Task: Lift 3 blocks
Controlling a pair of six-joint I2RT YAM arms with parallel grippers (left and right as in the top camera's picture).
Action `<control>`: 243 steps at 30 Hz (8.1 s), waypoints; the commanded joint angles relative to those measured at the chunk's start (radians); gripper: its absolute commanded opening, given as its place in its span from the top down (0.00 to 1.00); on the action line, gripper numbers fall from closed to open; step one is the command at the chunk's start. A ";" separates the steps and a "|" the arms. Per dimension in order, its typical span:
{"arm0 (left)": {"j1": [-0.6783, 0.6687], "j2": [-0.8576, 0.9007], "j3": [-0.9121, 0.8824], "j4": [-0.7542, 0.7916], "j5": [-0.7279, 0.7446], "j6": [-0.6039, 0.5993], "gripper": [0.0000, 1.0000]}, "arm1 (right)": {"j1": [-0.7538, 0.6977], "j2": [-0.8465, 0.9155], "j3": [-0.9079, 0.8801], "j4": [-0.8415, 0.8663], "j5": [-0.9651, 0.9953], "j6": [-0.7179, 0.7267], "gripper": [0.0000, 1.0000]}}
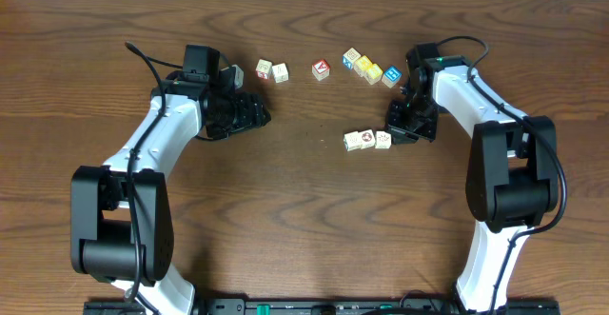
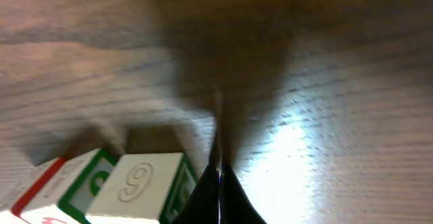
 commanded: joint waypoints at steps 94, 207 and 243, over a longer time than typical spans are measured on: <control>0.000 -0.002 0.016 -0.004 -0.005 0.009 0.24 | 0.288 -0.014 0.066 0.125 0.129 -0.099 0.99; 0.000 -0.002 0.016 -0.011 -0.006 0.009 0.24 | 0.251 -0.004 0.075 0.015 0.196 -0.015 0.98; 0.000 -0.002 0.016 -0.011 -0.006 0.009 0.24 | 0.142 0.000 0.120 0.061 0.196 -0.135 0.99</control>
